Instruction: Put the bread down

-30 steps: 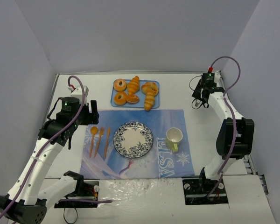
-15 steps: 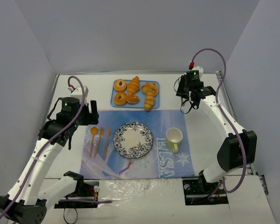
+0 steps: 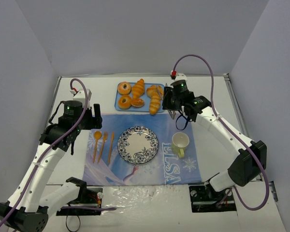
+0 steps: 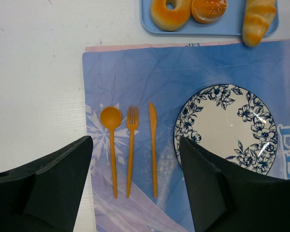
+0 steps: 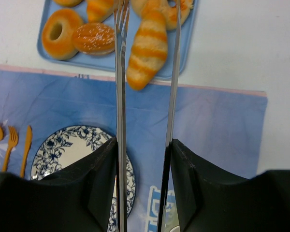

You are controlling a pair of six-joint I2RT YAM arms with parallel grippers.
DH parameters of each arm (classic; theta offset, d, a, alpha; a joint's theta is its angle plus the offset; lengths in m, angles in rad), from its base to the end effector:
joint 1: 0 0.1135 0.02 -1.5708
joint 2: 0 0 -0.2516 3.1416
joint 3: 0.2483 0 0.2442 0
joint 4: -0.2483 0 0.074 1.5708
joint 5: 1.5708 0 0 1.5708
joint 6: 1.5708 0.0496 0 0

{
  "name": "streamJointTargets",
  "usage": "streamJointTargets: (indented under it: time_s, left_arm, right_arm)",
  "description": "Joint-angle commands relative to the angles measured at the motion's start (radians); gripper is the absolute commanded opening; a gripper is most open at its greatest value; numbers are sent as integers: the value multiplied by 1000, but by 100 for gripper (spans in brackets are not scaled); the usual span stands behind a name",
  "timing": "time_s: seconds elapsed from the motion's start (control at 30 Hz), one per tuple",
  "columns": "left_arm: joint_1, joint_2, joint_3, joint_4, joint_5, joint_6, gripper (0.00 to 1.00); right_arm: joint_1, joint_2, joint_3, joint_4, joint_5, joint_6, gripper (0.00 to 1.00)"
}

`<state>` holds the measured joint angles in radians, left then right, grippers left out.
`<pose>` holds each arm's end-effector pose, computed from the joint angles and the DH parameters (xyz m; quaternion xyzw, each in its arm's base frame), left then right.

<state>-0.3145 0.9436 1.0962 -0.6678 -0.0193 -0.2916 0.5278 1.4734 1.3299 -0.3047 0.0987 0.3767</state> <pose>0.1950 -0.0624 0.3516 0.0050 0.8639 -0.1423 0.4831 0.3045 0.1718 0.3360 -0.0376 0.8451 0.1948 0.4964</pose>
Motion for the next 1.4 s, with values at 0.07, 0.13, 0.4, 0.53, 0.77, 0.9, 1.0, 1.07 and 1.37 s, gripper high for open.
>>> streamJointTargets:
  time_s: [0.07, 0.13, 0.4, 0.53, 0.77, 0.9, 1.0, 1.07, 1.37]
  left_arm:
    - [-3, -3, 22, 43, -8, -4, 69]
    - [-3, -3, 22, 43, -7, -4, 69]
    - [-5, -2, 22, 43, -4, -4, 69]
    - [-5, -2, 22, 43, -5, -4, 69]
    - [-5, 0, 22, 43, -5, -4, 69]
    - [-5, 0, 22, 42, -7, -4, 69]
    - [-5, -2, 22, 42, -7, -4, 69]
    - [-5, -1, 22, 42, -7, -4, 69]
    - [-5, 0, 22, 42, -7, -3, 69]
  right_arm:
    - [83, -29, -32, 30, 43, 23, 42]
    - [109, -27, -43, 30, 56, 28, 42]
    - [131, -9, -72, 31, 88, 34, 46]
    - [133, 12, -72, 30, 113, 37, 47]
    - [133, 61, -55, 41, 145, 41, 51]
    - [132, 97, -48, 59, 142, 44, 53]
    - [130, 124, -50, 76, 130, 48, 53]
    - [130, 137, -49, 87, 125, 52, 53]
    - [121, 185, -52, 115, 109, 57, 54]
